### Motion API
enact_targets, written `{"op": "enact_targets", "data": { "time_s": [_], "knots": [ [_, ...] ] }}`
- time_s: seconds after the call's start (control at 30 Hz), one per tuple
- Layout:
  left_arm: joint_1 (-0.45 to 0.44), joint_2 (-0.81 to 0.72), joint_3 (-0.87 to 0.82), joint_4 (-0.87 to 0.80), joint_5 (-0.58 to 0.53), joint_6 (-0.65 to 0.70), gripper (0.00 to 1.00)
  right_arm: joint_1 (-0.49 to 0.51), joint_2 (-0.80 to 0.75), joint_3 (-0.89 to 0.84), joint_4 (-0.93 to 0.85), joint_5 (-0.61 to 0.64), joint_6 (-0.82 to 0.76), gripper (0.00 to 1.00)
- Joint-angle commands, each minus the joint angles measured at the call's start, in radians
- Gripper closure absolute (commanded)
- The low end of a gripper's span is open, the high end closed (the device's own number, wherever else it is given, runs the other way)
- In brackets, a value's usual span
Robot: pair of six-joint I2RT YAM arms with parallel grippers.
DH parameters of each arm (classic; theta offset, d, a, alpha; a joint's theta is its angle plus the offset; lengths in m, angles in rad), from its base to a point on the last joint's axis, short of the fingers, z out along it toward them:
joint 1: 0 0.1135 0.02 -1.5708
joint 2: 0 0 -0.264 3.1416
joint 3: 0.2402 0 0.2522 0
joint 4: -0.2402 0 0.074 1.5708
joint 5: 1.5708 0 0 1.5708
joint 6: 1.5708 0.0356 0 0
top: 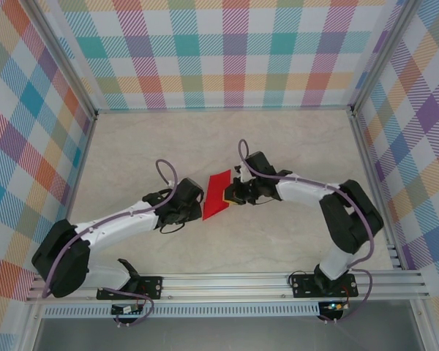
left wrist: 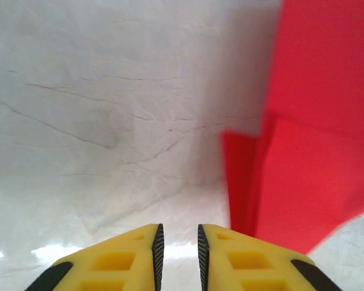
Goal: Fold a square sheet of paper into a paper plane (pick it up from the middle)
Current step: Fourth fold the wing at the center of the table.
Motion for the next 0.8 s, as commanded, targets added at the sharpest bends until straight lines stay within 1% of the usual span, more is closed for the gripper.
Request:
{"op": "enact_targets", "data": {
  "time_s": [0.0, 0.2, 0.27, 0.4, 0.53, 0.67, 0.77],
  "knots": [
    [0.002, -0.08, 0.018, -0.099, -0.073, 0.004, 0.66, 0.007, -0.102, -0.005, -0.084, 0.122, -0.002, 0.94],
    [0.008, -0.176, 0.031, -0.133, -0.106, 0.035, 0.5, 0.019, -0.207, 0.019, -0.185, 0.235, 0.038, 0.94],
    [0.01, -0.193, 0.029, -0.122, -0.103, 0.054, 0.47, 0.028, -0.221, 0.026, -0.202, 0.266, 0.065, 0.94],
    [0.011, -0.202, 0.009, -0.068, -0.079, 0.111, 0.37, 0.063, -0.214, 0.026, -0.201, 0.319, 0.168, 0.94],
    [0.009, -0.18, -0.052, 0.077, 0.021, 0.212, 0.25, 0.115, -0.162, 0.03, -0.169, 0.369, 0.278, 0.94],
    [0.004, -0.161, -0.132, 0.28, 0.098, 0.301, 0.11, 0.134, -0.097, 0.036, -0.136, 0.367, 0.354, 0.94],
    [-0.004, -0.135, -0.148, 0.34, 0.113, 0.347, 0.06, 0.135, -0.07, 0.028, -0.112, 0.342, 0.385, 0.94]
  ]
}}
